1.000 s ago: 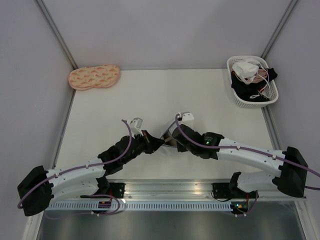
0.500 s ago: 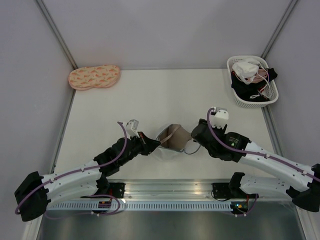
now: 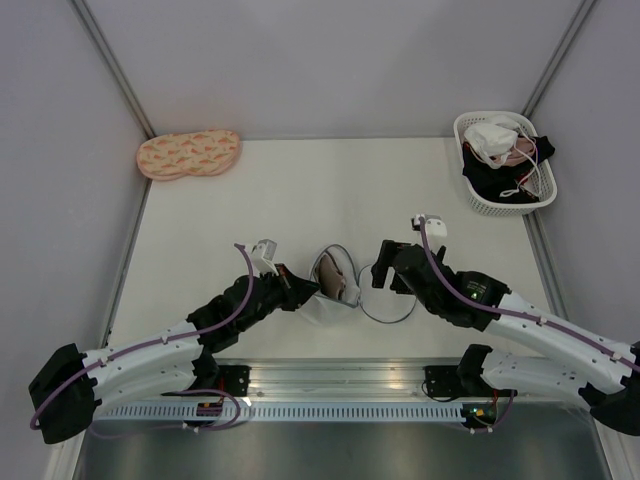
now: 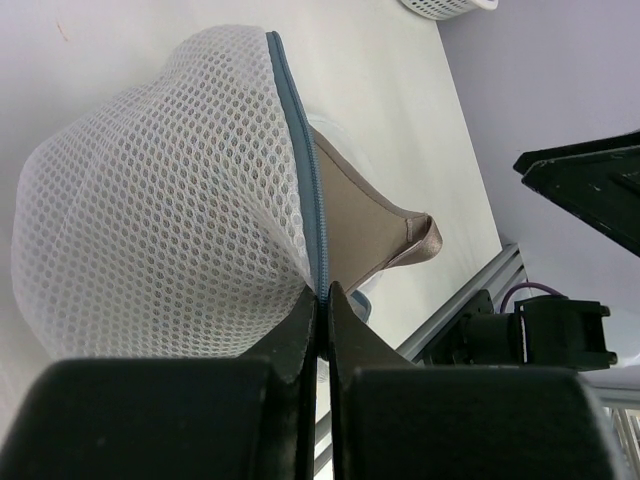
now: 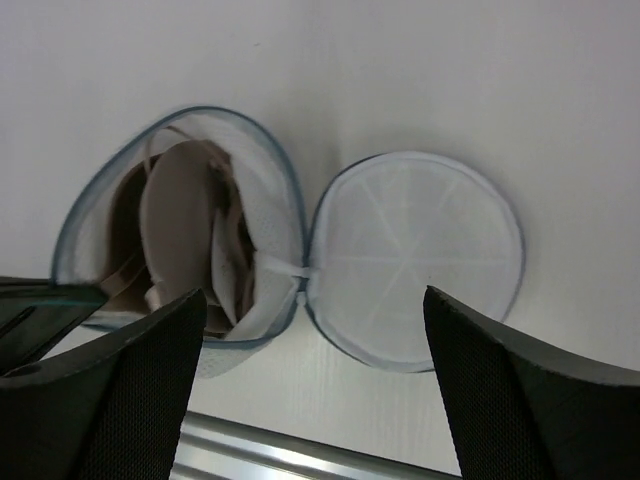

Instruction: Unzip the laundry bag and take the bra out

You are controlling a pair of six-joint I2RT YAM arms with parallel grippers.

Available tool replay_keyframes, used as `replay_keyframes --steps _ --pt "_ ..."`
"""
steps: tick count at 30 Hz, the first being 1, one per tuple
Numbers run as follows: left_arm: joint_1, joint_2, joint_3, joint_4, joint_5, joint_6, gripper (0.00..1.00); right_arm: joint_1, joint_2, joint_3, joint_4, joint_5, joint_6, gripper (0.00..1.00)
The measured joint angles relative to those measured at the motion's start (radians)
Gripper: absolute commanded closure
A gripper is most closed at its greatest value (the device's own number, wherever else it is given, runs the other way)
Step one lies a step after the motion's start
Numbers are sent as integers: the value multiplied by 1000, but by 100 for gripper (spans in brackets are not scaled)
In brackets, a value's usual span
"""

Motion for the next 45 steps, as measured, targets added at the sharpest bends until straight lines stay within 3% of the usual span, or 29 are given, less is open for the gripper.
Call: replay_keyframes --steps 8,14,20,21,23,24,27,30,31,34,40,45 --pt "0 -2 -2 0 0 0 98 0 156 -5 282 -294 -119 10" --pt "2 -21 -5 -5 -6 0 98 0 272 8 377 -392 -161 19" --pt "5 -34 -9 -17 -13 0 98 0 387 51 408 -417 -183 48" --pt "6 -37 -10 -18 -15 0 98 0 406 53 412 -417 -182 61" --pt "6 -42 -13 -19 -18 -1 98 0 444 53 414 -420 -182 73" --pt "6 -46 -14 -19 -18 -1 98 0 463 53 415 -423 -183 84" --pt "6 -55 -21 -24 -21 -2 98 0 499 53 419 -431 -180 98" --pt "6 -63 -21 -33 -23 -8 61 0 502 53 424 -435 -179 100" --pt "6 -66 -21 -37 -23 -12 40 0 501 53 428 -436 -180 99" --pt "6 -77 -21 -41 -28 -31 19 0 495 53 427 -438 -182 99" --pt "6 -78 -21 -41 -36 -39 16 5 464 53 426 -444 -187 100" --pt "6 -72 -21 -41 -45 -41 25 13 445 51 418 -448 -193 99"
